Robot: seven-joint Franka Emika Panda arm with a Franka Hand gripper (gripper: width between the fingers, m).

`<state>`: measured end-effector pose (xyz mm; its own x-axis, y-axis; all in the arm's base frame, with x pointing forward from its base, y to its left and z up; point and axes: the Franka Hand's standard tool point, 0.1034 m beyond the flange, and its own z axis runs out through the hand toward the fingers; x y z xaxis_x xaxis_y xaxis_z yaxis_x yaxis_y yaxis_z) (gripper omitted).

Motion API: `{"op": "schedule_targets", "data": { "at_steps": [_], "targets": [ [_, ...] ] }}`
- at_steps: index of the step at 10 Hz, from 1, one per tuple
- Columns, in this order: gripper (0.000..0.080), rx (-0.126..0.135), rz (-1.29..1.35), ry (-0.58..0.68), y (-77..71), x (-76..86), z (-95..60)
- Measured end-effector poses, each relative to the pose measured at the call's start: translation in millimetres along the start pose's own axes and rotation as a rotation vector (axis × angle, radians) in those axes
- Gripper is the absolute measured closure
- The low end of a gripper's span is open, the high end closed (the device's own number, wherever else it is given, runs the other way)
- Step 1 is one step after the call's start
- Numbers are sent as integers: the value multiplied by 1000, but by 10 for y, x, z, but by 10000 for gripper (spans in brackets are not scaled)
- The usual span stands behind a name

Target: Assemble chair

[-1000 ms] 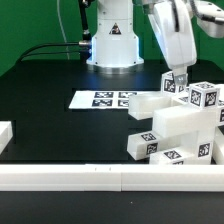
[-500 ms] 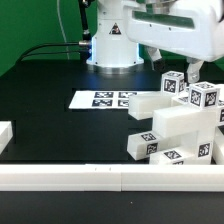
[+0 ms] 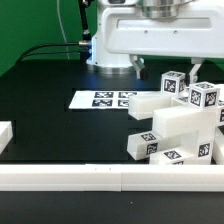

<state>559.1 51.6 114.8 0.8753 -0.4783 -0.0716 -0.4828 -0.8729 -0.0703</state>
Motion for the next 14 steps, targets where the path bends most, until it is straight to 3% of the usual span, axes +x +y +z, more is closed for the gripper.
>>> {"op": "schedule_targets", "data": {
  "at_steps": [1, 3, 4, 5, 14],
  "targets": [
    [151, -2, -12, 0, -2, -3, 1],
    [394, -2, 10, 0, -3, -4, 1],
    [394, -2, 72, 0, -7, -6, 2],
    [518, -1, 137, 0, -8, -6, 2],
    [517, 15, 734, -11, 4, 16, -8]
  ]
}}
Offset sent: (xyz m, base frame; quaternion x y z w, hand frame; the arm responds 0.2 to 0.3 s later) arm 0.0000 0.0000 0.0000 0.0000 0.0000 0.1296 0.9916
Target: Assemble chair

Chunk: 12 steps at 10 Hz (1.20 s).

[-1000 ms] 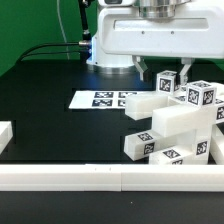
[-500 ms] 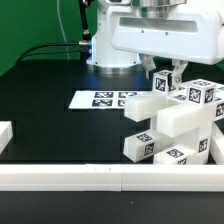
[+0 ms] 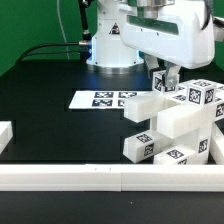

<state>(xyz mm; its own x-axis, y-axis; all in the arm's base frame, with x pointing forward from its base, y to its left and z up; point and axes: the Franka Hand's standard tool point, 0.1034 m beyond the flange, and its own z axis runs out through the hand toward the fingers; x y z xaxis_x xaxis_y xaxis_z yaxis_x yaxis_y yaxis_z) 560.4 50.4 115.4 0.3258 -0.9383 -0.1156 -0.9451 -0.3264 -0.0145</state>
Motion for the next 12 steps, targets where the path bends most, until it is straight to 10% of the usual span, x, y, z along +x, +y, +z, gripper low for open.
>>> {"op": "schedule_targets", "data": {
  "at_steps": [12],
  "targets": [
    [514, 40, 630, -57, -90, -191, 19]
  ]
}}
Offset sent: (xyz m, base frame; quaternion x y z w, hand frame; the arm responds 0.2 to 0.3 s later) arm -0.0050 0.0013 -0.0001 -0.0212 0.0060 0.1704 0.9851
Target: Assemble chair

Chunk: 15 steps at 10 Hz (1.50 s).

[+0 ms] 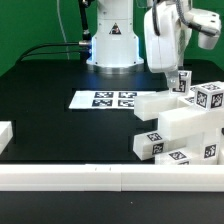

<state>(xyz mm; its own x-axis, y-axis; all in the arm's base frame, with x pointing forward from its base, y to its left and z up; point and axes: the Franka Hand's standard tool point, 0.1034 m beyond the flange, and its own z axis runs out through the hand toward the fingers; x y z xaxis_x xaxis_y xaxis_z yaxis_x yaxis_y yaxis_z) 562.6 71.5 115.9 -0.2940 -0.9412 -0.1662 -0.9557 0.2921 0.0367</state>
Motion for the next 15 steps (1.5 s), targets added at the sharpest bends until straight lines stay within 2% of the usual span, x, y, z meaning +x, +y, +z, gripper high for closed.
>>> {"op": "schedule_targets", "data": {
  "at_steps": [1, 2, 4, 5, 9, 10, 11, 13, 14, 15],
  "targets": [
    [321, -8, -58, 2, 14, -7, 3],
    [189, -30, -198, 9, 38, -48, 1],
    [162, -31, -501, 11, 68, -125, 22],
    [152, -50, -663, 24, 116, -171, 30],
    [151, -55, -895, 24, 126, -177, 36],
    [151, -60, -1096, 36, 107, -153, 28],
    [151, -53, -1265, 39, 73, -134, 21],
    [151, -59, -1447, 44, 47, -91, 21],
    [236, -62, -1524, 43, 45, -85, 21],
    [372, -62, -1526, 43, 45, -85, 21]
  ]
}}
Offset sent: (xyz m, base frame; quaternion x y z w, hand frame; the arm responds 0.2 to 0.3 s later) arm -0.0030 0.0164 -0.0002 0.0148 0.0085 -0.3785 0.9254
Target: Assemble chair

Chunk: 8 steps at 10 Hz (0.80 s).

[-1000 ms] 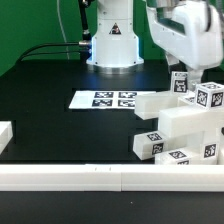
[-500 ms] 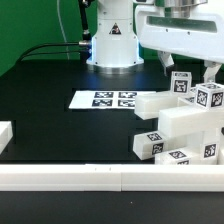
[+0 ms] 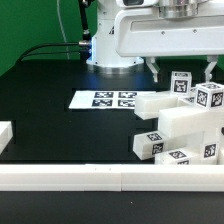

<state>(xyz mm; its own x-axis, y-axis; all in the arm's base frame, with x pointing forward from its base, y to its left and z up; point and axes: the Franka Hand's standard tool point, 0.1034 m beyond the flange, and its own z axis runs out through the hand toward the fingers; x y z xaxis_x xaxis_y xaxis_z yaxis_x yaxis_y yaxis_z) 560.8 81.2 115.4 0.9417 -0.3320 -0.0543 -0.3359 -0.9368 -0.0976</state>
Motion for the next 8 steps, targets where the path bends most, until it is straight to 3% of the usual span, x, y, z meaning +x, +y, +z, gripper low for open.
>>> {"op": "schedule_targets", "data": {
  "at_steps": [1, 2, 8],
  "targets": [
    [372, 0, 1, 0, 1, 0, 0],
    [519, 2, 26, 0, -2, 0, 0],
    [518, 12, 494, 6, -3, 32, -15]
  ]
}}
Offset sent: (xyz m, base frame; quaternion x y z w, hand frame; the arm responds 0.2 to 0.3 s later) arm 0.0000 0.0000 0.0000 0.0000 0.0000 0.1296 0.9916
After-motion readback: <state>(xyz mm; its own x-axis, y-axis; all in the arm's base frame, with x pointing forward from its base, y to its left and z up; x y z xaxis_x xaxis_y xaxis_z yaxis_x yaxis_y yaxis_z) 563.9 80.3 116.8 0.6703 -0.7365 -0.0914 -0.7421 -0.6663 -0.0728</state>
